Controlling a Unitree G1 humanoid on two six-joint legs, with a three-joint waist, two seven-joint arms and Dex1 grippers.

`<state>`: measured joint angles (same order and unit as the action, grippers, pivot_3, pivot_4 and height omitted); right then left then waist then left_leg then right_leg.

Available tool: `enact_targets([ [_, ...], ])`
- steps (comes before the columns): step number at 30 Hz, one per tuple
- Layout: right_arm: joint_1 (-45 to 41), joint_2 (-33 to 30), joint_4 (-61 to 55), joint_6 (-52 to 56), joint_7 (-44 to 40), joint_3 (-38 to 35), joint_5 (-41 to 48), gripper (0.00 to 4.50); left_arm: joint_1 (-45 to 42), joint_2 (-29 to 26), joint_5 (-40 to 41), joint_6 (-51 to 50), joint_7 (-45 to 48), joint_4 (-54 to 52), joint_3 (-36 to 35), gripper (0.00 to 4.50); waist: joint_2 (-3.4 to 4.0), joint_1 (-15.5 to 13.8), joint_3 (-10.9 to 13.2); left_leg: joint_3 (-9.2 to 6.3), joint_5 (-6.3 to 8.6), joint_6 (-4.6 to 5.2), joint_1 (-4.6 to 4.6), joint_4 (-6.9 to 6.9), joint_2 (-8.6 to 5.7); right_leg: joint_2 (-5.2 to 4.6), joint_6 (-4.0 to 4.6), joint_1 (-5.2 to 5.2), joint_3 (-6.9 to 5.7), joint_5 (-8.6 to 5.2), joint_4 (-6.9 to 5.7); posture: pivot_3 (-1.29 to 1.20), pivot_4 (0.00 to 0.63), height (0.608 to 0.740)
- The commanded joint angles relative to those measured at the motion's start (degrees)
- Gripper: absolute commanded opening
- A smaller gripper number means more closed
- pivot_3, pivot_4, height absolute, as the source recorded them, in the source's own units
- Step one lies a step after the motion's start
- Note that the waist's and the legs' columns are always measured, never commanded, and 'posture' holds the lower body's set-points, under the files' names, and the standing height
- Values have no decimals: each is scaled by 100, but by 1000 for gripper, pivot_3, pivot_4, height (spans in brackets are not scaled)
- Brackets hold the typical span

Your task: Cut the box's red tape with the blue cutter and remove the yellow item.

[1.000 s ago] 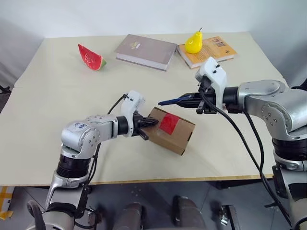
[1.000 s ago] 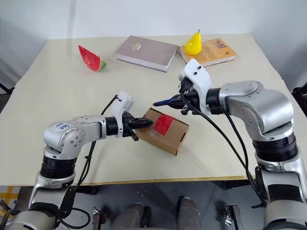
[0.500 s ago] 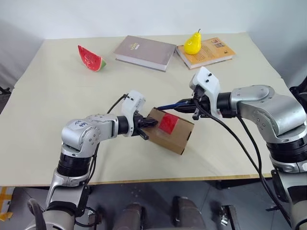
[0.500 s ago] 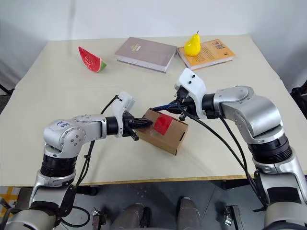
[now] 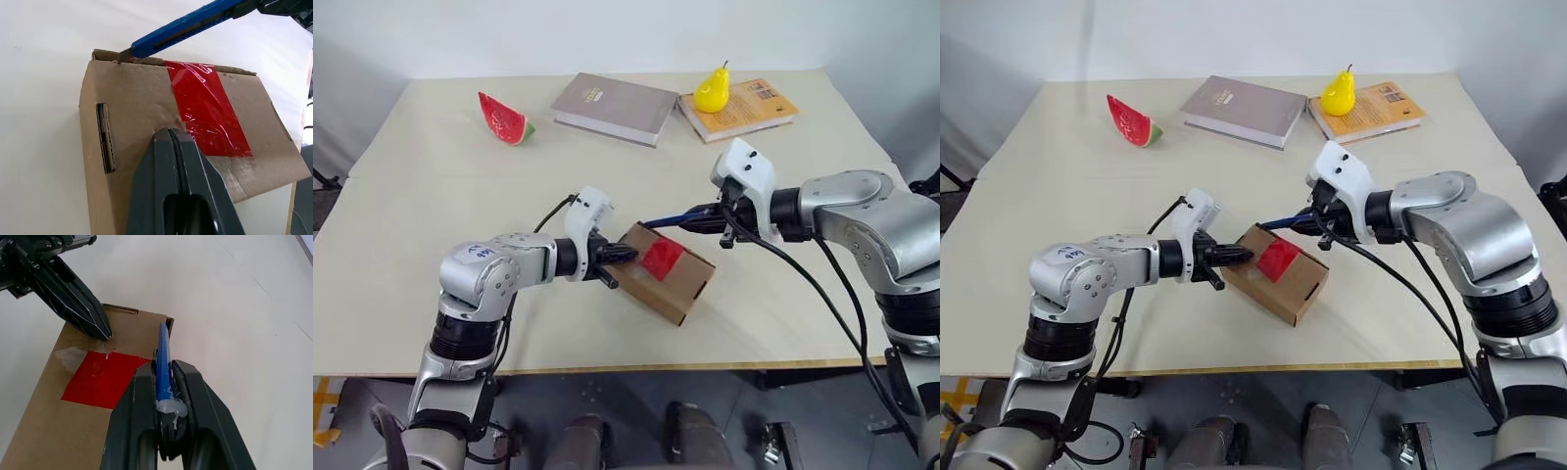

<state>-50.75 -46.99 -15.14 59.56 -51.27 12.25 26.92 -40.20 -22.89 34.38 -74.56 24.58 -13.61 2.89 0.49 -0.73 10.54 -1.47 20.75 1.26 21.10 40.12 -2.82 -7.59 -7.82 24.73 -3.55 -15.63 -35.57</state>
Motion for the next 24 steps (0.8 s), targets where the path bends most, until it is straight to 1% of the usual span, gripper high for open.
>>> enact_targets([
  [1, 57, -225, -61, 85, -5, -76, -119, 165, 27, -46, -111, -149, -80, 28, 100, 0, 0, -12, 0, 0, 0, 0, 0, 0, 0, 0, 0, -1, 0, 0, 2, 0, 150, 740],
  [5, -18, -184, -52, 184, 77, -159, -91, 165, 47, -36, -161, -107, -118, 23, 155, 0, 0, -35, 0, 0, 0, 0, -2, 0, 0, 0, 0, -4, 0, 0, 3, 0, 150, 740],
  [11, -176, 159, -99, 640, 441, -572, 161, 165, 48, -10, -228, -86, -186, 26, 224, 0, 0, -50, 0, 0, 0, 0, -3, 1, 0, 0, 0, -6, 0, 0, 5, 0, 150, 740],
  [14, -120, 254, -277, 867, 592, -753, 295, 165, 94, 21, -209, -105, -213, -22, 227, 0, 0, -50, 0, 0, -1, 1, -2, 2, 0, 0, 0, -6, 0, 0, 5, 0, 150, 740],
  [24, 70, 185, -457, 919, 659, -756, 388, 165, 88, -38, -236, -48, -169, 5, 244, 0, -1, -53, 0, 1, -1, 1, -1, 1, -1, 1, 0, -5, 1, 0, 5, 0, 150, 740],
])
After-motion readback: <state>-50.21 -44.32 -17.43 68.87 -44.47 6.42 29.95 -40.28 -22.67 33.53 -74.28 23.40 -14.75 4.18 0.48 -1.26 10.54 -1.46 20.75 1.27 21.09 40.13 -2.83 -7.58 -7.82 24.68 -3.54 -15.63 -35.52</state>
